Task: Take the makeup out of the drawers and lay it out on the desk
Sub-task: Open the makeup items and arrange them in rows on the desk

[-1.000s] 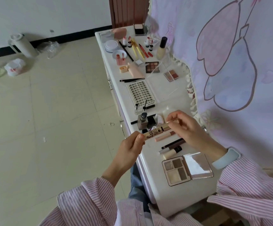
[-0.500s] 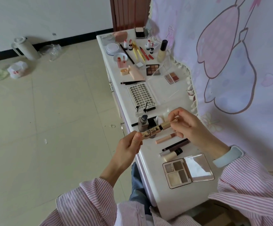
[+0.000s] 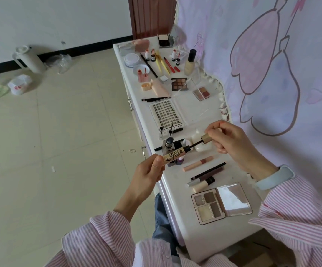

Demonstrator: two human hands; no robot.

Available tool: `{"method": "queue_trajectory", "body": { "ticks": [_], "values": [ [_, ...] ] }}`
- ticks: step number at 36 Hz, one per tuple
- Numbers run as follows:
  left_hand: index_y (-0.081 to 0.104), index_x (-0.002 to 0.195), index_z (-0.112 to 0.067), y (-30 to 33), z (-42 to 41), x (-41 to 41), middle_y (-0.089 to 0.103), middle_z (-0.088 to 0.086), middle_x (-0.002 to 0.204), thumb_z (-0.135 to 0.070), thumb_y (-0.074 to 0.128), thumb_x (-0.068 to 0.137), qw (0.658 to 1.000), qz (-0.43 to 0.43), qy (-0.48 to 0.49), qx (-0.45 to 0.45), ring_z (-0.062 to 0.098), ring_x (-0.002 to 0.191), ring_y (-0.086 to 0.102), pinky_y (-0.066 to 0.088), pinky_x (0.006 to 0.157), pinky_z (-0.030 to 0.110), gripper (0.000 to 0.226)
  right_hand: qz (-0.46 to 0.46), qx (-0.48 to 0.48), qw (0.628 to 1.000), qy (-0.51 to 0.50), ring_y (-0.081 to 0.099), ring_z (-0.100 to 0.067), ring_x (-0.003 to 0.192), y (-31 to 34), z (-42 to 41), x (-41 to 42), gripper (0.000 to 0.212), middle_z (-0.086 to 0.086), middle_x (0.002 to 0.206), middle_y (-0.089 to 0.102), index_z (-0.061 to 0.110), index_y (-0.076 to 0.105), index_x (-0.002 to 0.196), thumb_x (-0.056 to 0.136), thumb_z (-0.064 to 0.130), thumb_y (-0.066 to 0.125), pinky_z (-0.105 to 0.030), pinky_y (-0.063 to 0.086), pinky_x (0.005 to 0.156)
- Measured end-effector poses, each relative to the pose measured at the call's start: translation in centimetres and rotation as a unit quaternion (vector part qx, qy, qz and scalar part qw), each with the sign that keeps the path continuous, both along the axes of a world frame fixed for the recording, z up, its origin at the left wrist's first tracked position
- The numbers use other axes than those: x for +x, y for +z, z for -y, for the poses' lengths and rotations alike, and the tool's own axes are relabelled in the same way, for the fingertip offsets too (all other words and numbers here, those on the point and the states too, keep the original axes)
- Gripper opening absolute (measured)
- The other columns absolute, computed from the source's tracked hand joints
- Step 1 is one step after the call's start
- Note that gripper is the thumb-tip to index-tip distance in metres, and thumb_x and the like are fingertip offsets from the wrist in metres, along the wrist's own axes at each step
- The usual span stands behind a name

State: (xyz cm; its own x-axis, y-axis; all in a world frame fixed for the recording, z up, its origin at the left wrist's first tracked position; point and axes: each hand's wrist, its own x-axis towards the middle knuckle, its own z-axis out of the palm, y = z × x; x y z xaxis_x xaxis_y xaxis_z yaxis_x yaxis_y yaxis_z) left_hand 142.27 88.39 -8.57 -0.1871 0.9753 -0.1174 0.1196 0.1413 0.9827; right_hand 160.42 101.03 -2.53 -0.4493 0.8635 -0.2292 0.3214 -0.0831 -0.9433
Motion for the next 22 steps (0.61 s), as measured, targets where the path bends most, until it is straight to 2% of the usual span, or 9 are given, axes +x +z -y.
{"method": "queue_trajectory", "body": {
  "ticks": [4, 8, 11, 14, 16, 19, 22],
  "values": [
    [0.046, 0.068, -0.016, 0.0, 0.0, 0.0, 0.041, -0.009, 0.056, -0.039, 0.033, 0.091, 1.0, 0.015, -0.005, -0.003, 0.014, 0.057, 0.038, 0.036, 0.055, 0.019, 0.035, -0.013, -0.001, 1.0, 0.002, 0.026, -0.014, 0.05, 0.1, -0.3, 0.1, 0.012, 0.005, 0.051, 0.034, 0.012, 0.058, 0.081, 0.091, 0.009, 0.052, -0.025, 0.021, 0.045],
    [0.044, 0.069, -0.015, 0.0, -0.2, 0.2, 0.042, -0.012, 0.055, -0.039, 0.033, 0.091, 0.999, 0.049, -0.001, -0.007, 0.013, 0.057, 0.037, 0.037, 0.056, 0.017, 0.035, -0.054, -0.008, 0.998, -0.012, 0.03, -0.01, 0.046, -0.1, -0.4, 0.0, 0.008, 0.008, 0.05, 0.038, 0.013, 0.058, 0.089, 0.091, 0.02, 0.055, -0.022, 0.024, 0.042],
    [0.044, 0.074, -0.007, -0.1, -0.4, 0.4, 0.041, -0.013, 0.055, -0.041, 0.032, 0.09, 0.996, 0.084, 0.015, -0.013, 0.01, 0.055, 0.038, 0.039, 0.057, 0.017, 0.04, -0.124, -0.058, 0.99, -0.024, 0.038, -0.006, 0.047, -0.5, 0.0, 0.0, 0.031, 0.007, 0.059, 0.05, 0.016, 0.055, 0.105, 0.086, 0.041, 0.054, -0.019, 0.027, 0.041],
    [0.046, 0.075, -0.008, 0.1, -0.5, 0.9, 0.04, -0.01, 0.06, -0.042, 0.032, 0.09, 0.992, 0.124, 0.031, -0.013, 0.01, 0.055, 0.04, 0.04, 0.057, 0.018, 0.039, -0.148, -0.088, 0.985, -0.021, 0.04, -0.006, 0.048, -1.5, 0.9, -0.1, 0.033, 0.004, 0.07, 0.055, 0.02, 0.055, 0.104, 0.081, 0.043, 0.052, -0.017, 0.028, 0.039],
    [0.048, 0.076, -0.011, 0.1, -0.7, 1.2, 0.038, -0.005, 0.064, -0.042, 0.032, 0.09, 0.989, 0.144, 0.035, -0.021, 0.011, 0.056, 0.04, 0.039, 0.057, 0.02, 0.038, -0.107, -0.08, 0.991, 0.002, 0.04, -0.004, 0.048, -2.1, 1.8, -0.3, 0.029, 0.006, 0.07, 0.054, 0.02, 0.058, 0.106, 0.083, 0.037, 0.056, -0.015, 0.032, 0.04],
    [0.048, 0.076, -0.012, 0.1, -1.2, 1.5, 0.038, -0.006, 0.063, -0.044, 0.032, 0.09, 0.988, 0.151, 0.019, -0.033, 0.011, 0.057, 0.039, 0.038, 0.057, 0.021, 0.038, -0.086, -0.068, 0.994, 0.03, 0.047, 0.002, 0.05, -2.6, 2.9, -0.8, 0.017, 0.004, 0.07, 0.051, 0.014, 0.061, 0.105, 0.09, 0.009, 0.055, -0.01, 0.041, 0.047],
    [0.047, 0.076, -0.013, 0.2, -1.8, 2.1, 0.039, -0.008, 0.062, -0.043, 0.032, 0.09, 0.987, 0.155, -0.006, -0.039, 0.009, 0.055, 0.038, 0.037, 0.058, 0.021, 0.037, -0.07, -0.031, 0.996, 0.046, 0.049, 0.002, 0.055, -2.7, 3.1, -1.5, 0.012, 0.009, 0.063, 0.058, 0.012, 0.066, 0.093, 0.089, 0.007, 0.056, -0.014, 0.04, 0.059]
  ]
}}
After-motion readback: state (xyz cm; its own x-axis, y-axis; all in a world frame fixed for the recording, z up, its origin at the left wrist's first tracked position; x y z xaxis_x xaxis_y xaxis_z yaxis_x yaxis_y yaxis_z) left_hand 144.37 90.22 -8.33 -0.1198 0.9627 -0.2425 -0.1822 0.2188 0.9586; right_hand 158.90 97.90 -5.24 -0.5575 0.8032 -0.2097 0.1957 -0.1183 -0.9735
